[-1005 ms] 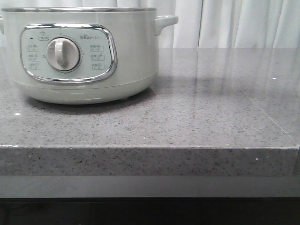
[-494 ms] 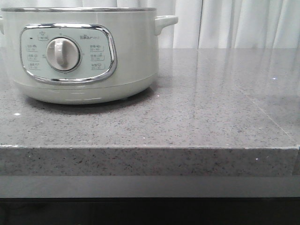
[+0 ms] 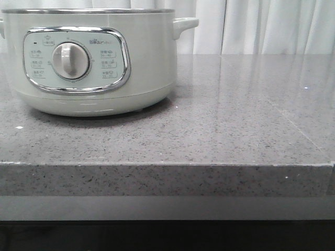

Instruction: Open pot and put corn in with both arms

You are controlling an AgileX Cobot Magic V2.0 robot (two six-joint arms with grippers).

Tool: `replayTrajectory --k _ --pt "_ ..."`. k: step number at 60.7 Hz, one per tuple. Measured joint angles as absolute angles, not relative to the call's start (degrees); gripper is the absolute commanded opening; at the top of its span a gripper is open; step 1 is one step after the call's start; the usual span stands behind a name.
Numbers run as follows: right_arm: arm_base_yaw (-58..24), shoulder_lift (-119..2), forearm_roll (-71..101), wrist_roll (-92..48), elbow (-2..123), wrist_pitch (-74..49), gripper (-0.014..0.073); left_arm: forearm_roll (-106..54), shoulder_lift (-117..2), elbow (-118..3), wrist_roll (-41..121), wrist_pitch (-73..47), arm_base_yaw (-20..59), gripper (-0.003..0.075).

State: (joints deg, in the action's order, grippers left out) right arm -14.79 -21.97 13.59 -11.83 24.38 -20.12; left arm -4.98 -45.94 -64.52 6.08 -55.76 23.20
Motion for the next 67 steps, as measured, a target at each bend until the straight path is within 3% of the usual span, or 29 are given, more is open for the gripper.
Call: replayTrajectory --k 36,67 --pt "-14.79 -16.89 13.56 -11.83 21.23 -17.69 -0.0062 -3.01 -88.46 -98.77 5.97 -52.68 23.2 0.0211" --pt "-14.79 -16.89 13.56 -11.83 21.23 -17.57 -0.0062 -5.56 -93.88 -100.99 5.87 -54.29 23.2 0.0211"
